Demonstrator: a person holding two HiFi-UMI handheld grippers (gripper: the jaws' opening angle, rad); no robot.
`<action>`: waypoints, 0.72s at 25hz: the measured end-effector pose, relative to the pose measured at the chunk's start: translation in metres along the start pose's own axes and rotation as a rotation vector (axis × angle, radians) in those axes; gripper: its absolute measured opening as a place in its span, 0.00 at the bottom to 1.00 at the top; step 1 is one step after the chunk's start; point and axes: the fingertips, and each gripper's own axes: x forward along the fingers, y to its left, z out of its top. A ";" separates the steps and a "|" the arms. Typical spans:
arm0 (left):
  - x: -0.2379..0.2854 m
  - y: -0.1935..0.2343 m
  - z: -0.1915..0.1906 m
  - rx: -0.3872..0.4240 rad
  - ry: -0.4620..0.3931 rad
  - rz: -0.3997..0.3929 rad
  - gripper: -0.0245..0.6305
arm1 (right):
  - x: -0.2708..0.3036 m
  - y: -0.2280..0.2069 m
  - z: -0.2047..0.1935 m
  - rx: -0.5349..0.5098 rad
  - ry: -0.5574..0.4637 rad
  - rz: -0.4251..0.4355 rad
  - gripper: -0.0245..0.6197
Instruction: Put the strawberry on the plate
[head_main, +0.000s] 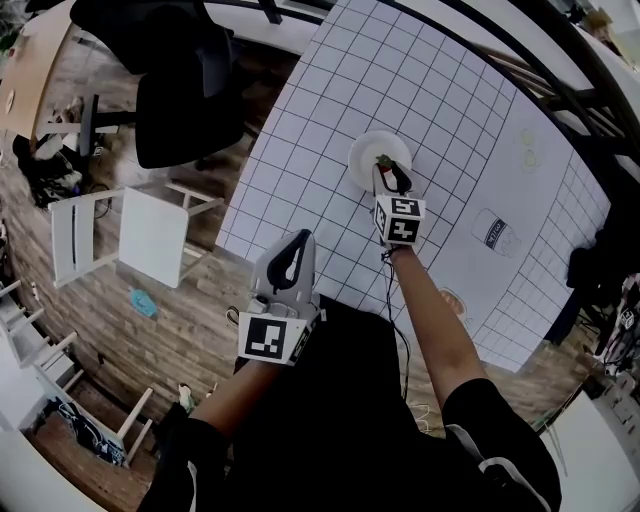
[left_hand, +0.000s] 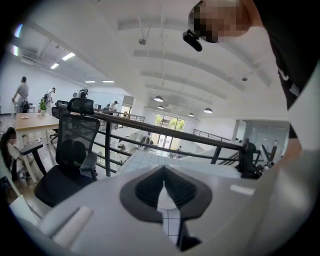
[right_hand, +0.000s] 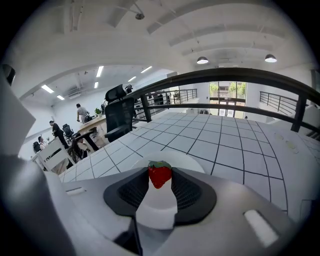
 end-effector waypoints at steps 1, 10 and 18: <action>0.000 -0.002 0.000 0.000 -0.006 -0.002 0.05 | 0.001 -0.002 -0.002 -0.007 0.008 -0.006 0.25; -0.009 0.008 0.001 -0.006 -0.017 0.026 0.05 | 0.008 -0.004 -0.005 -0.044 0.034 -0.031 0.25; -0.026 0.022 -0.007 -0.019 -0.013 0.074 0.05 | 0.012 -0.003 -0.008 -0.059 0.038 -0.047 0.26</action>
